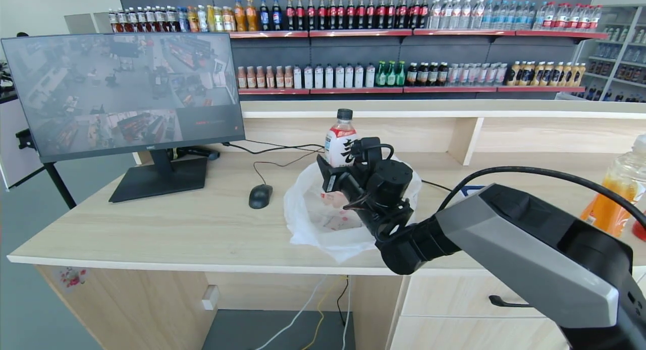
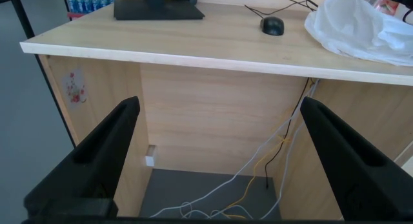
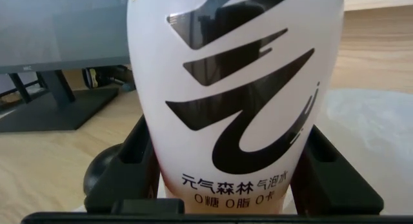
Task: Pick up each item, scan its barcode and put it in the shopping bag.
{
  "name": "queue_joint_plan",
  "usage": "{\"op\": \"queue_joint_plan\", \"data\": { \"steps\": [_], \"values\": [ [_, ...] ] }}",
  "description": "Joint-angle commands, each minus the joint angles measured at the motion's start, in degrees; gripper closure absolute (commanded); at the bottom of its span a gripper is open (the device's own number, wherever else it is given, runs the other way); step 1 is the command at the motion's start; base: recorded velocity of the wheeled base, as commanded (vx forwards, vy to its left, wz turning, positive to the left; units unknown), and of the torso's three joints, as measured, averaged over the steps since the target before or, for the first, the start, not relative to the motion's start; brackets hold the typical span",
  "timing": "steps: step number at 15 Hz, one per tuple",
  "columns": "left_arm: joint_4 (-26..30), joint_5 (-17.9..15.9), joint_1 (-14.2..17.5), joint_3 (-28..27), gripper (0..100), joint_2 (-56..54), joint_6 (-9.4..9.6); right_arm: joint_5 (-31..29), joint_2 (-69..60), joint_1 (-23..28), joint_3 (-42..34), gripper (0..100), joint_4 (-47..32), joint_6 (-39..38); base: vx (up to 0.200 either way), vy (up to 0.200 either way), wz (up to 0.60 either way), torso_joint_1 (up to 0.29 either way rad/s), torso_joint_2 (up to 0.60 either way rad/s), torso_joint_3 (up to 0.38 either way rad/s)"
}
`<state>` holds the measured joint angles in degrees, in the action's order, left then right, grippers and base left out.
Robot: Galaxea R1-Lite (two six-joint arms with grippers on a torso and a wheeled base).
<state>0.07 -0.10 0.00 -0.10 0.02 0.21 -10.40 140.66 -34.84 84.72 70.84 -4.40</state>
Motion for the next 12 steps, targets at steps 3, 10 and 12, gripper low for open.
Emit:
{"op": "queue_joint_plan", "data": {
  "steps": [3, 10, 12],
  "values": [
    [0.01, 0.01, 0.00, 0.01, 0, -0.02, -0.03, 0.38, 1.29, 1.00, 0.27, 100, 0.18, -0.43, 0.000, 0.000, 0.00, 0.000, 0.00, 0.000],
    [0.01, 0.01, 0.00, 0.10, 0, -0.02, -0.03, 0.38, 2.78, 1.44, 1.14, 100, 1.23, -0.70, 0.000, 0.000, 0.00, 0.000, 0.00, 0.000],
    [0.01, 0.01, 0.00, 0.01, 0, -0.02, -0.03, 0.64, 2.78, 2.06, 2.20, 100, 0.79, -0.70, 0.000, 0.000, 0.00, 0.000, 0.00, 0.000]
  ]
}}
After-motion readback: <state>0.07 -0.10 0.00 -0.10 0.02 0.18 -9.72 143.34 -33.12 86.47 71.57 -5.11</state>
